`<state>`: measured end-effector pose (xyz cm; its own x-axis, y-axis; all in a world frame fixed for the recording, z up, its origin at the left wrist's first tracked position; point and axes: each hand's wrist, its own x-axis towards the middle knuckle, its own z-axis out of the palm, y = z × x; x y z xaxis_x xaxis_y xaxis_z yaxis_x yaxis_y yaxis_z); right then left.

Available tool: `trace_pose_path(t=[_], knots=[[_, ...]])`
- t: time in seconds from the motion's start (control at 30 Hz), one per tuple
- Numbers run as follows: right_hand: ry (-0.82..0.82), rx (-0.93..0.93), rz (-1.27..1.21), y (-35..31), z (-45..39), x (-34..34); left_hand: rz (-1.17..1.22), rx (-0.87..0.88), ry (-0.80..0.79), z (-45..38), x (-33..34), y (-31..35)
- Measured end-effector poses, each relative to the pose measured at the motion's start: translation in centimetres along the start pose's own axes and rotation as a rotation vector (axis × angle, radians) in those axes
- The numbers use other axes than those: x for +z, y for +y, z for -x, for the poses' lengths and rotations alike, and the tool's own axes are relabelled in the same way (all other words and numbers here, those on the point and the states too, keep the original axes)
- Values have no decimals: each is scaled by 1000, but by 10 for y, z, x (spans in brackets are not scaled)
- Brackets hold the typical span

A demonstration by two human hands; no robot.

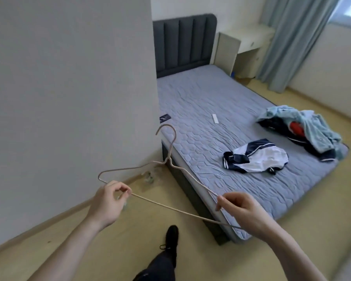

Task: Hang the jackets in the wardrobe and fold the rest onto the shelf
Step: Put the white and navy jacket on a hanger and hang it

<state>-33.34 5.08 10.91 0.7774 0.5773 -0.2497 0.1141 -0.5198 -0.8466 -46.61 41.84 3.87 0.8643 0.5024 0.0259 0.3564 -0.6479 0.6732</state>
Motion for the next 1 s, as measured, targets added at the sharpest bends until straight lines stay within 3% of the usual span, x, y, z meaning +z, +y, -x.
trace_pose_path(t=[0.2, 0.33, 0.53, 0.67, 0.83, 1.0], knots=[[199, 214, -36, 55, -62, -61, 26, 162, -86, -104, 85, 57], [199, 299, 27, 81, -107, -101, 38, 197, -142, -172, 130, 87], [131, 477, 166, 118, -155, -143, -58, 306, -433, -263, 203, 127], [377, 567, 34, 149, -164, -171, -71, 380, -633, -302, 265, 170], [524, 618, -84, 200, -174, -229, -51, 358, -719, -332, 345, 210], [430, 647, -76, 279, -209, -292, -166, 107, -772, -354, 431, 234]])
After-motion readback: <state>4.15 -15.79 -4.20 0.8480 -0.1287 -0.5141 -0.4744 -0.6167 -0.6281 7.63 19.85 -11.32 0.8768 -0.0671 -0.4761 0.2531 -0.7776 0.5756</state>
